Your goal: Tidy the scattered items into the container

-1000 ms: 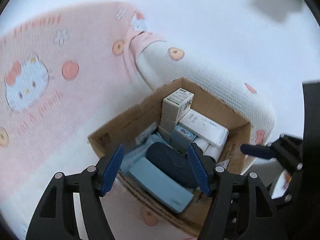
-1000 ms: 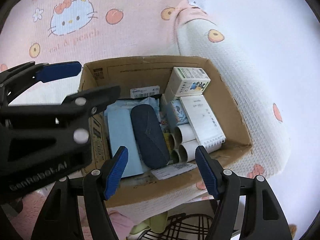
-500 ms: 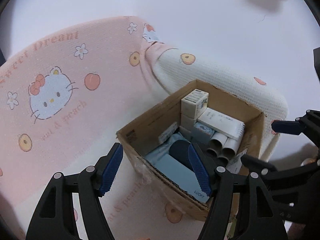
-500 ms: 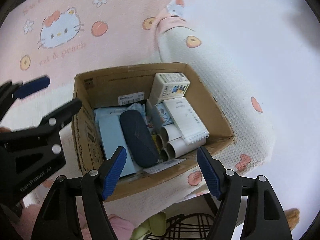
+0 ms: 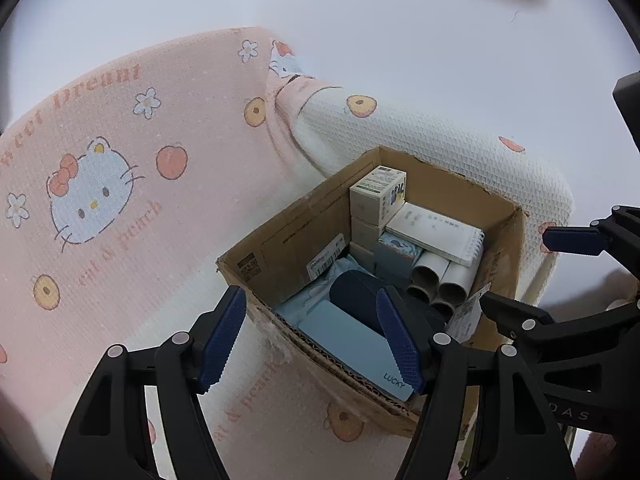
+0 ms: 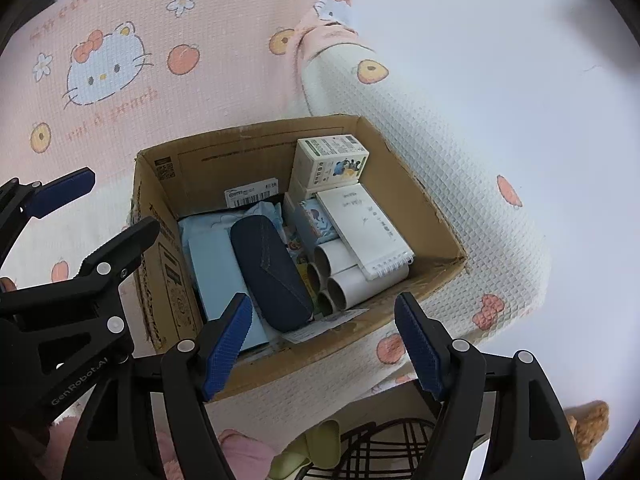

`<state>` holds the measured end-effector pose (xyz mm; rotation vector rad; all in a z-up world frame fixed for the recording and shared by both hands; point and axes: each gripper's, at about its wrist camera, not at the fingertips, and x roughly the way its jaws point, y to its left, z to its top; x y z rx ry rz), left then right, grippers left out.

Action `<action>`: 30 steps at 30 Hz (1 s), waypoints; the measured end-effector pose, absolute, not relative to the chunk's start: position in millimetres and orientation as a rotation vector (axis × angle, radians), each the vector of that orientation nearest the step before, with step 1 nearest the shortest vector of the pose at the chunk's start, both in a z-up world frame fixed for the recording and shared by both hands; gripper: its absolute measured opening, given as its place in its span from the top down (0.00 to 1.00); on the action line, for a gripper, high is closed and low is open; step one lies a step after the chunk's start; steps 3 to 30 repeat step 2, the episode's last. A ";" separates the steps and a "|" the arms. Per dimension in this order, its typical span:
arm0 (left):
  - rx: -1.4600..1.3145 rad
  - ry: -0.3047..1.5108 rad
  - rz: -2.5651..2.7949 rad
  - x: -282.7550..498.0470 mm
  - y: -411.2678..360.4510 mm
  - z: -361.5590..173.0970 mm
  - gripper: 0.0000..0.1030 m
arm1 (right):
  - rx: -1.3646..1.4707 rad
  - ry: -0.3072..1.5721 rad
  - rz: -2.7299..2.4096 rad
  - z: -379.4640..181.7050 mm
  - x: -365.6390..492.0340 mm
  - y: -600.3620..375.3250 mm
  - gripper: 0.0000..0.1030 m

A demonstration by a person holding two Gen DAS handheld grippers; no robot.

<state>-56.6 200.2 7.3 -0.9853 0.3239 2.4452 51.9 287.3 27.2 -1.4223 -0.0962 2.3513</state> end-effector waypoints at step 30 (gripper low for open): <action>-0.988 0.324 2.445 -57.0 199.4 7.5 0.30 | -1.421 -0.102 2.352 27.8 51.6 286.6 0.30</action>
